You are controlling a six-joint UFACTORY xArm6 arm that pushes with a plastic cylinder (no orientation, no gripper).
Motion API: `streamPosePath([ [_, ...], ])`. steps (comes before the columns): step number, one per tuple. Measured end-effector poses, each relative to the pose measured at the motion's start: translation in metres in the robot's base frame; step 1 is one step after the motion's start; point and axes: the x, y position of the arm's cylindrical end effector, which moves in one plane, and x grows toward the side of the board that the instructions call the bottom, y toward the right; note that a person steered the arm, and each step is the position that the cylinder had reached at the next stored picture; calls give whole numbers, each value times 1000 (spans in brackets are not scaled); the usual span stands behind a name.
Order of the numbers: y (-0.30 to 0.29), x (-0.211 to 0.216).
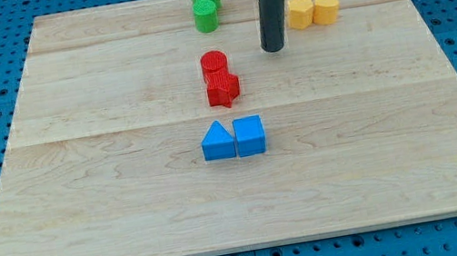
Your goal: Point at the yellow heart
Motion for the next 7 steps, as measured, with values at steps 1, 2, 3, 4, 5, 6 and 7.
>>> streamPosePath([
  [1, 0, 0],
  [2, 2, 2],
  [3, 18, 4],
  [4, 19, 4],
  [5, 19, 4],
  [6, 33, 4],
  [7, 54, 5],
])
